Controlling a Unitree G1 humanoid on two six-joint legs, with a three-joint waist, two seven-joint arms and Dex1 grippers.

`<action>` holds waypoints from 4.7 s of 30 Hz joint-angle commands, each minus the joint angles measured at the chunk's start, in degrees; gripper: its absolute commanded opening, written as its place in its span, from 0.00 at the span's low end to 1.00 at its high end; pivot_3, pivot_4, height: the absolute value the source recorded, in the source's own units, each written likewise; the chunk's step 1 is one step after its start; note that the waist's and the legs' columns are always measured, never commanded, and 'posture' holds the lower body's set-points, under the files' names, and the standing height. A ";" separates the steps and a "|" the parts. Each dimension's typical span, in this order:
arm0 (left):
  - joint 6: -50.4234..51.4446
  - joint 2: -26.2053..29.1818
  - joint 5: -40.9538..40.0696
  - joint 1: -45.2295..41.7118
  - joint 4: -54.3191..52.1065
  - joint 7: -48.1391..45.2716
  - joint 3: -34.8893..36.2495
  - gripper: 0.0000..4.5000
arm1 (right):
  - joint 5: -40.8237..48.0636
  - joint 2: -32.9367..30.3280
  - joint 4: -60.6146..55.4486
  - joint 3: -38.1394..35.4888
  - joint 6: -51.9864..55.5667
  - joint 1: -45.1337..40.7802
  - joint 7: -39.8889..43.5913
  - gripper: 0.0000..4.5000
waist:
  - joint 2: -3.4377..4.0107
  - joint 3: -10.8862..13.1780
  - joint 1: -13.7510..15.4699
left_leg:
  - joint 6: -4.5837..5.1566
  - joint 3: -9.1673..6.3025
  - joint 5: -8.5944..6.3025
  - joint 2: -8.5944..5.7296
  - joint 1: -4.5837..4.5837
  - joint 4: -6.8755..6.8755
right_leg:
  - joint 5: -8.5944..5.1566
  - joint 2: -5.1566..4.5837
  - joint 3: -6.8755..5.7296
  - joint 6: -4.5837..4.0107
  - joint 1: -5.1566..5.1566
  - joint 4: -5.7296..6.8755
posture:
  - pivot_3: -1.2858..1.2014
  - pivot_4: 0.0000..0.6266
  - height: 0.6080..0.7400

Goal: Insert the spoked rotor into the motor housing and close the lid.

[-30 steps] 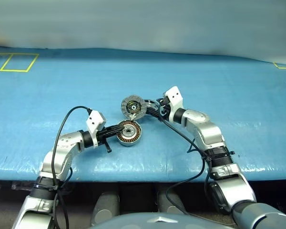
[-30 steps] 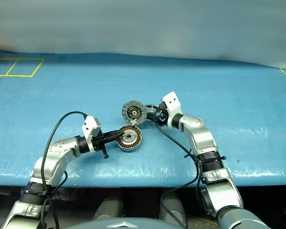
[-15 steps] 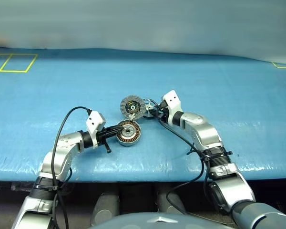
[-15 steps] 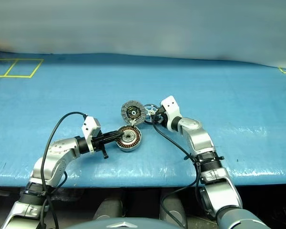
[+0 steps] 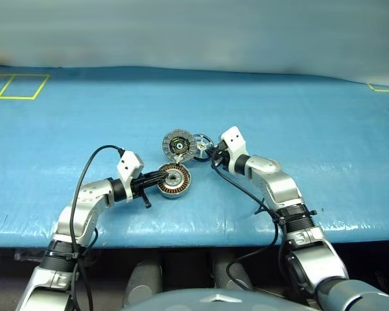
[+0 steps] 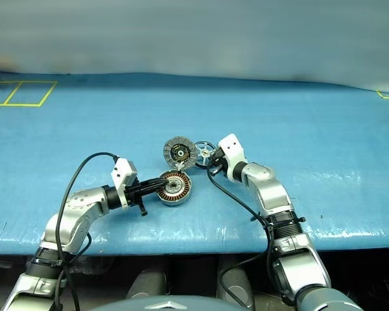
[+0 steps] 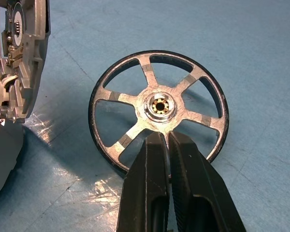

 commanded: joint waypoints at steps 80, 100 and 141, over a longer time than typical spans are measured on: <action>-4.03 2.31 -2.42 1.34 -0.54 -7.35 1.30 0.00 | 14.01 -1.60 -31.92 3.92 4.15 22.83 4.87 0.01 | -0.01 0.02 1.35 | 0.00 0.05 -0.01 0.08 -0.10 -0.01 | -0.04 0.00 -0.03 -0.02 -0.10 -0.07 | 0.52 0.24 1.00; -4.05 3.56 -3.04 3.70 -1.65 -6.51 2.62 0.00 | 12.26 -1.07 -31.68 7.07 3.53 19.13 5.73 0.01 | -0.01 0.02 1.11 | 0.00 0.05 -0.01 0.09 -0.10 -0.01 | -0.04 0.00 -0.03 -0.02 -0.12 -0.07 | 0.52 0.24 1.00; -2.61 4.83 -6.04 6.75 -4.41 -5.62 6.07 0.00 | 9.07 -0.90 -26.81 8.71 3.05 16.46 5.27 0.19 | 0.00 0.03 1.25 | -0.01 0.05 -0.01 0.09 -0.11 -0.01 | -0.05 0.00 -0.04 -0.03 -0.12 -0.08 | 0.52 0.24 1.00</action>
